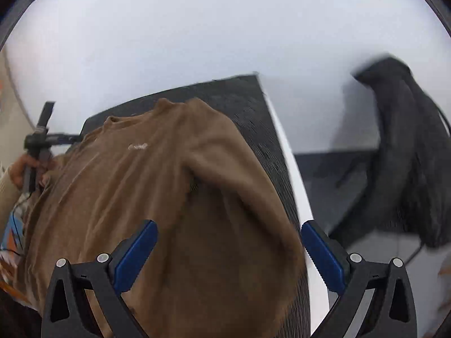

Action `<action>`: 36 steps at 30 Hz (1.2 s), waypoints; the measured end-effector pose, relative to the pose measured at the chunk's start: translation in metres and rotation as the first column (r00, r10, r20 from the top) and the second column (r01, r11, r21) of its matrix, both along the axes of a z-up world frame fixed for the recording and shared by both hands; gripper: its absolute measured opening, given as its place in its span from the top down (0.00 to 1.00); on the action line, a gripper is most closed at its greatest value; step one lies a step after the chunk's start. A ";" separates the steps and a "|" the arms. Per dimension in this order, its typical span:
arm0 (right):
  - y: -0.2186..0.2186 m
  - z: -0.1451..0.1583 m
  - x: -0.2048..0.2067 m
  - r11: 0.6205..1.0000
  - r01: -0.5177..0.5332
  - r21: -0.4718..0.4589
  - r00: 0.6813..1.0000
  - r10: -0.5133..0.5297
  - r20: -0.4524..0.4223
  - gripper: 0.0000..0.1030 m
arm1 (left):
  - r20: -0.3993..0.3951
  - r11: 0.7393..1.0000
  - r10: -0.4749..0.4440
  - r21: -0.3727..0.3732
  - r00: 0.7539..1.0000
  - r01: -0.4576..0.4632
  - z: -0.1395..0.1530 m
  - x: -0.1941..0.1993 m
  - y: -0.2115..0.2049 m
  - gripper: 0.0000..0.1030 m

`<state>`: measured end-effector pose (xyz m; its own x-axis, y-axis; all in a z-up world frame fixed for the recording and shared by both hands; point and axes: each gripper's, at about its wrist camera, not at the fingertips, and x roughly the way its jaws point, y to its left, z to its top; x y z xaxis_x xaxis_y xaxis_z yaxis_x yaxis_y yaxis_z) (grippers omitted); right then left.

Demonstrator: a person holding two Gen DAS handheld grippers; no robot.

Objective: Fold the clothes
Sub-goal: 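Grasp a sweatshirt sleeve cuff with the right tool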

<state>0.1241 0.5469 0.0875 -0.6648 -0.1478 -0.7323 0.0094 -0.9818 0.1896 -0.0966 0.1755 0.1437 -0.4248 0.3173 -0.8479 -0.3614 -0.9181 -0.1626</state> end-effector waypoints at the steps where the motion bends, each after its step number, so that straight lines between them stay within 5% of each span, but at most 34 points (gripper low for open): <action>1: 0.007 -0.004 0.015 0.999 0.022 -0.028 1.000 -0.022 0.002 0.00 | 0.012 0.999 -0.043 0.003 0.999 0.043 0.002 0.016 0.016 0.00; 6: 0.029 -0.025 0.069 0.988 0.111 -0.110 0.994 -0.109 0.024 0.07 | 0.055 0.973 -0.230 0.013 0.972 0.230 0.000 0.079 0.085 0.00; 9: 0.030 -0.036 0.089 0.981 0.116 -0.158 0.993 -0.112 0.038 0.31 | 0.072 0.942 -0.335 0.028 0.939 0.334 0.012 0.115 0.122 0.00; 14: 0.009 -0.040 0.108 0.990 0.066 -0.126 0.998 -0.067 0.003 0.36 | 0.067 0.907 -0.418 -0.022 0.906 0.420 0.013 0.136 0.165 0.00; 24: -0.045 -0.044 0.120 0.996 0.010 0.090 0.999 -0.007 -0.031 0.52 | 0.152 0.928 -0.372 0.057 0.916 0.368 -0.017 0.142 0.168 0.00; 27: -0.045 -0.047 0.125 0.997 0.020 0.071 0.999 -0.018 -0.039 0.64 | 0.173 0.938 -0.346 0.061 0.922 0.341 -0.028 0.139 0.163 0.00; 29: -0.043 -0.048 0.123 0.998 0.026 0.054 0.999 -0.024 -0.042 0.83 | 0.181 0.944 -0.331 0.051 0.926 0.327 -0.034 0.138 0.159 0.00; 32: -0.043 -0.047 0.120 0.997 0.029 0.067 0.999 -0.026 -0.048 0.89 | 0.183 0.946 -0.324 0.058 0.928 0.318 -0.038 0.138 0.154 0.00; 36: -0.035 -0.020 0.123 0.959 0.128 0.252 0.986 -0.097 -0.133 0.90 | 0.182 0.946 -0.323 0.071 0.929 0.315 -0.037 0.137 0.152 0.00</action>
